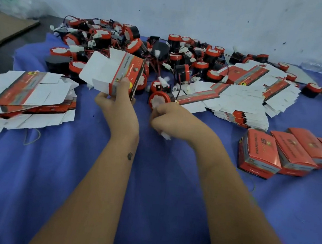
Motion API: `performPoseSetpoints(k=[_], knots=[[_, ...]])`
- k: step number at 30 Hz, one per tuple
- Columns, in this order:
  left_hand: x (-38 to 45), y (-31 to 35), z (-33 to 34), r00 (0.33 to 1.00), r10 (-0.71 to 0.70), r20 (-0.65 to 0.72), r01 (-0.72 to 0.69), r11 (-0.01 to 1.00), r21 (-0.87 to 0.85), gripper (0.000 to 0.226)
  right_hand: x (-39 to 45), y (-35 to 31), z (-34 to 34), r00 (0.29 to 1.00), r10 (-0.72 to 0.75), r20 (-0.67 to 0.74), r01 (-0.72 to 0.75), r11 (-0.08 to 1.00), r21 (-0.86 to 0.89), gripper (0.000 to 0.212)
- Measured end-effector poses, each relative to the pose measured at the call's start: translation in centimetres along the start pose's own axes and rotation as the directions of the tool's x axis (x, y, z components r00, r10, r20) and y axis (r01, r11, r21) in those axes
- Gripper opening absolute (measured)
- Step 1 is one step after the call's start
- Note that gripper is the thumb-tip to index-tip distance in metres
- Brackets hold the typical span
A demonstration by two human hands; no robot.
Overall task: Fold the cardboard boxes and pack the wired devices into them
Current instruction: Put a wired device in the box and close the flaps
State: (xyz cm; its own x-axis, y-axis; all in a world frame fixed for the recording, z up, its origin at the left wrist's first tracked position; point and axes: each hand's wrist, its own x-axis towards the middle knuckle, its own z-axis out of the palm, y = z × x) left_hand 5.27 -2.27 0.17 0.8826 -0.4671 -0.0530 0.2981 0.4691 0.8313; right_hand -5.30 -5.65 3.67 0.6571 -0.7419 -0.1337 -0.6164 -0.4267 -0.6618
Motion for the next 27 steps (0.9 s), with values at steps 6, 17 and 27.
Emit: performPoseSetpoints(k=[6,17,27], knots=[[-0.7,0.2,-0.1,0.996,-0.043,0.082,0.042,0.999,0.018,0.032,-2.0,1.7,-3.8,0.947,0.315,0.066,-0.306,0.944,-0.124,0.042],[-1.3,-0.2,0.4,0.977,-0.090,0.194,0.076,0.994,0.079,0.021,-0.9,2.5,-0.6,0.923,0.120,-0.366,-0.093,0.992,0.089,0.034],[-1.1,-0.7,-0.1,0.979,0.027,0.200,-0.066,0.979,0.192,0.045,-0.5,3.9,1.4,0.671,0.112,-0.733,0.061,0.977,0.206,0.022]])
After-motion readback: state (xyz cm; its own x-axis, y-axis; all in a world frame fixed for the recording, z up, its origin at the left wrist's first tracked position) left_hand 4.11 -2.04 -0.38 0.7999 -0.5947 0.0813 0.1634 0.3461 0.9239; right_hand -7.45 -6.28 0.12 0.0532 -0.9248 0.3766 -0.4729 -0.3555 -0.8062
